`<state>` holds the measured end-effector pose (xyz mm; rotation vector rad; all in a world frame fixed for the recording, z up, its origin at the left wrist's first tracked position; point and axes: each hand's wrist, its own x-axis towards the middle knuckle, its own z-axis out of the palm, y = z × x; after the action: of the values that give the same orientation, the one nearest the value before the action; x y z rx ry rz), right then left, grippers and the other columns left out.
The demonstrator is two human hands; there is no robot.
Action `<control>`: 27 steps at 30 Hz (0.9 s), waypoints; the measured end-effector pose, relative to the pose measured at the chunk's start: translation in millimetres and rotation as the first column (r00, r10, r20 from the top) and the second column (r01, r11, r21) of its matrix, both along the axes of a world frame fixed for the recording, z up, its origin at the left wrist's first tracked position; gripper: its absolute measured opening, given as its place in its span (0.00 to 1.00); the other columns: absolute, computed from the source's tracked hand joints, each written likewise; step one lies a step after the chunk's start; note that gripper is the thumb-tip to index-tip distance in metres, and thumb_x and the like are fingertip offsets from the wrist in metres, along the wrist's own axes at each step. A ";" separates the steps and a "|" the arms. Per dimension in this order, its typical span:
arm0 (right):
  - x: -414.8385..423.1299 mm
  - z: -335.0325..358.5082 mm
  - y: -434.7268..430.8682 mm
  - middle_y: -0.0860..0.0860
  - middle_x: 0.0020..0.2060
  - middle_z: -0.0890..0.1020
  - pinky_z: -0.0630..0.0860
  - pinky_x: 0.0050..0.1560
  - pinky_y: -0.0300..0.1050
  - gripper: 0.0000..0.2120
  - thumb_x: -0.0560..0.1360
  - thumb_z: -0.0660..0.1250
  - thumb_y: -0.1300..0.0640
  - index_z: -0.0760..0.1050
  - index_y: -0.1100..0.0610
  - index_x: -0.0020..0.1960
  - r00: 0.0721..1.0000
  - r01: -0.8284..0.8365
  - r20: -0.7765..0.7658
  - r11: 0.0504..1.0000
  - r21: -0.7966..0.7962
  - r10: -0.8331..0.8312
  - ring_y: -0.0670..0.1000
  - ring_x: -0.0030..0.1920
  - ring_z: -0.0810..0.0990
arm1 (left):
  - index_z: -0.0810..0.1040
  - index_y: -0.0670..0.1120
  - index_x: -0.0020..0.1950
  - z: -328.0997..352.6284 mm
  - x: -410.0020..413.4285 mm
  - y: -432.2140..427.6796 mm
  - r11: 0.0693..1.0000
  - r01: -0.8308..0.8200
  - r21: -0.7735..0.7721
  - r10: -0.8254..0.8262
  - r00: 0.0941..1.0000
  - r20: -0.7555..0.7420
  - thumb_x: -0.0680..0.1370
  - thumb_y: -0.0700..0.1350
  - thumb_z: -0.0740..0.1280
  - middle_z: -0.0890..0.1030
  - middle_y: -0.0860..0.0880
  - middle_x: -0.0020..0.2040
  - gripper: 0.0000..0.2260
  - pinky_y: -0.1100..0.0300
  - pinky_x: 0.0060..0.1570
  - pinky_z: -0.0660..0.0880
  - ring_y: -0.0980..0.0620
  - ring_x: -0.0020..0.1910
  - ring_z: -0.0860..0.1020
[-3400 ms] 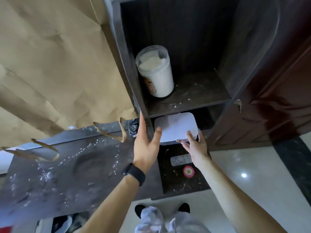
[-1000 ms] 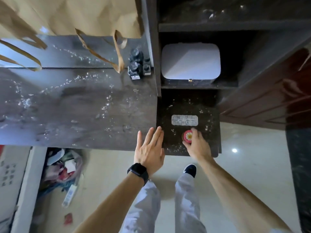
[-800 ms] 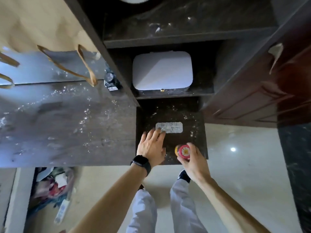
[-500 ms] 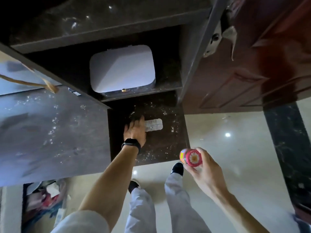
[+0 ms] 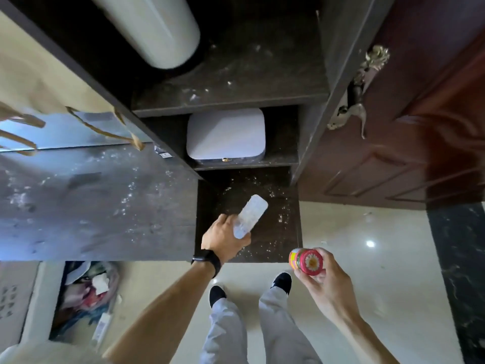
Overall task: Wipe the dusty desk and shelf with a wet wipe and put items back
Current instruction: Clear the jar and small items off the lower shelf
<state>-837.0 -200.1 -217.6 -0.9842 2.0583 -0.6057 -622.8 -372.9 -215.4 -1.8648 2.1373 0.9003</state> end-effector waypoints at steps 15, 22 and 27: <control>63.5 128.0 -174.2 0.48 0.56 0.80 0.79 0.51 0.45 0.29 0.69 0.76 0.41 0.70 0.49 0.65 0.984 -0.132 -0.153 0.943 -0.306 0.088 0.49 0.54 0.80 | 0.80 0.50 0.58 131.6 2.1 -64.7 0.752 -0.652 0.100 0.628 0.661 -0.410 0.69 0.64 0.69 0.77 0.49 0.56 0.24 0.56 0.57 0.75 0.48 0.54 0.78; 82.6 141.0 -237.2 0.53 0.62 0.78 0.74 0.56 0.44 0.31 0.72 0.75 0.45 0.67 0.53 0.70 0.967 -0.153 -0.244 0.942 -0.299 0.080 0.55 0.61 0.77 | 0.78 0.44 0.52 121.3 -7.3 -98.0 0.434 -0.698 0.569 0.834 0.072 -0.548 0.71 0.48 0.76 0.83 0.46 0.43 0.15 0.51 0.49 0.82 0.46 0.45 0.84; 94.2 139.2 -256.0 0.53 0.65 0.77 0.74 0.64 0.48 0.31 0.73 0.74 0.46 0.67 0.52 0.71 0.979 -0.130 -0.189 0.953 -0.275 0.079 0.54 0.65 0.76 | 0.72 0.41 0.50 127.2 -1.0 -96.5 0.192 -0.536 0.822 0.818 -0.376 -0.436 0.79 0.33 0.67 0.80 0.41 0.49 0.06 0.53 0.57 0.79 0.46 0.47 0.82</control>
<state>-742.8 -456.1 -78.4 -1.3494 2.0918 -0.8014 -623.8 -469.4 -88.2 -2.7940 0.0316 2.9804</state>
